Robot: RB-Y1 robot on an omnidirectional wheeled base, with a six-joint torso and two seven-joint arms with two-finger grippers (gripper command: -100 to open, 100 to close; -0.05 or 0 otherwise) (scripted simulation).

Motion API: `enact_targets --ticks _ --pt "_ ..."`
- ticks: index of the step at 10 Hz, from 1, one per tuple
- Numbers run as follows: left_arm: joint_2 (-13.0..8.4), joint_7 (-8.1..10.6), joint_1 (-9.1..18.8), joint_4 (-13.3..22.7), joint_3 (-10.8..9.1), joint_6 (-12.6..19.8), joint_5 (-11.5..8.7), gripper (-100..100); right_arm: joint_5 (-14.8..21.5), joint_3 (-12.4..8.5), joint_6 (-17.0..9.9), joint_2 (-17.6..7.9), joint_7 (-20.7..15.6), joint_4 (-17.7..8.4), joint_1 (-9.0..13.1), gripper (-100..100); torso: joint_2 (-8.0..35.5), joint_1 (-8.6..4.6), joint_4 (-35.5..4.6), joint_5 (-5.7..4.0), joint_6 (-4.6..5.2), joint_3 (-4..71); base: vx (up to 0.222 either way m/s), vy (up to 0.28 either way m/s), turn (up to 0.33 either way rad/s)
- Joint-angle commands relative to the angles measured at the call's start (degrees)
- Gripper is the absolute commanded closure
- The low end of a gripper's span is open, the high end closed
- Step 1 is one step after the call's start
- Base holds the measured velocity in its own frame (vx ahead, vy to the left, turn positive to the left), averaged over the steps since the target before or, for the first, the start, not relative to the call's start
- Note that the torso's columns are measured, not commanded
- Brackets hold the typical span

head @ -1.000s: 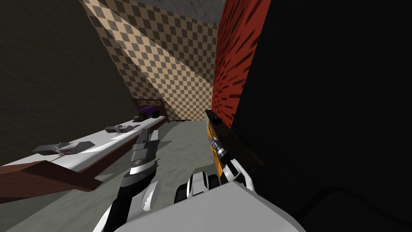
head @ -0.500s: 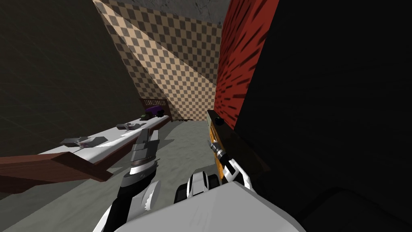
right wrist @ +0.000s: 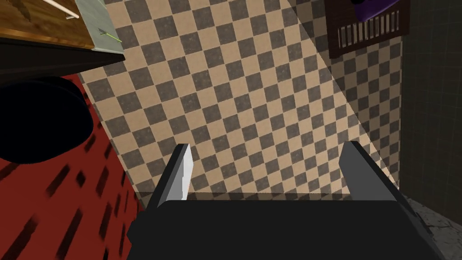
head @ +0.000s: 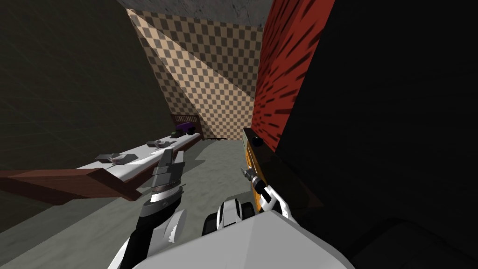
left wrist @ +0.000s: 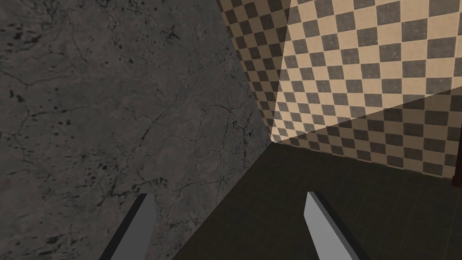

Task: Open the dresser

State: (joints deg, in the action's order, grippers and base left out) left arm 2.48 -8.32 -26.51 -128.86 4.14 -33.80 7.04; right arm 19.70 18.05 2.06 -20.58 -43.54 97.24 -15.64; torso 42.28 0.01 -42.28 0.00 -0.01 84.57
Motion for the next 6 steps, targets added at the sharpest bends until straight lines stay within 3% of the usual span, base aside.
enact_targets --ticks 1,4,5,6 --pt "0.0 0.0 0.0 0.0 0.0 0.0 0.0 0 1.0 1.2 -2.5 -1.6 -4.2 -3.5 1.5 -100 0.0 -0.01 0.0 0.01 0.03 0.0 0.017 -0.007 0.154" --pt "0.0 0.0 0.0 0.0 0.0 0.0 0.0 0 1.8 2.1 -4.2 -2.5 -8.3 -7.5 2.4 -100 0.0 0.0 0.0 0.0 0.0 0.0 0.013 -0.008 0.094" --pt "0.0 0.0 0.0 0.0 0.0 0.0 0.0 0 2.5 3.0 -5.8 -3.4 -10.3 -10.0 3.3 -100 0.0 -0.01 0.0 0.0 0.03 0.0 0.012 -0.006 0.147" --pt "0.0 0.0 0.0 0.0 0.0 0.0 0.0 0 2.5 3.0 -5.8 -3.4 -11.3 -10.4 3.3 -100 0.0 0.0 0.0 0.0 0.0 0.0 0.011 -0.007 0.074"
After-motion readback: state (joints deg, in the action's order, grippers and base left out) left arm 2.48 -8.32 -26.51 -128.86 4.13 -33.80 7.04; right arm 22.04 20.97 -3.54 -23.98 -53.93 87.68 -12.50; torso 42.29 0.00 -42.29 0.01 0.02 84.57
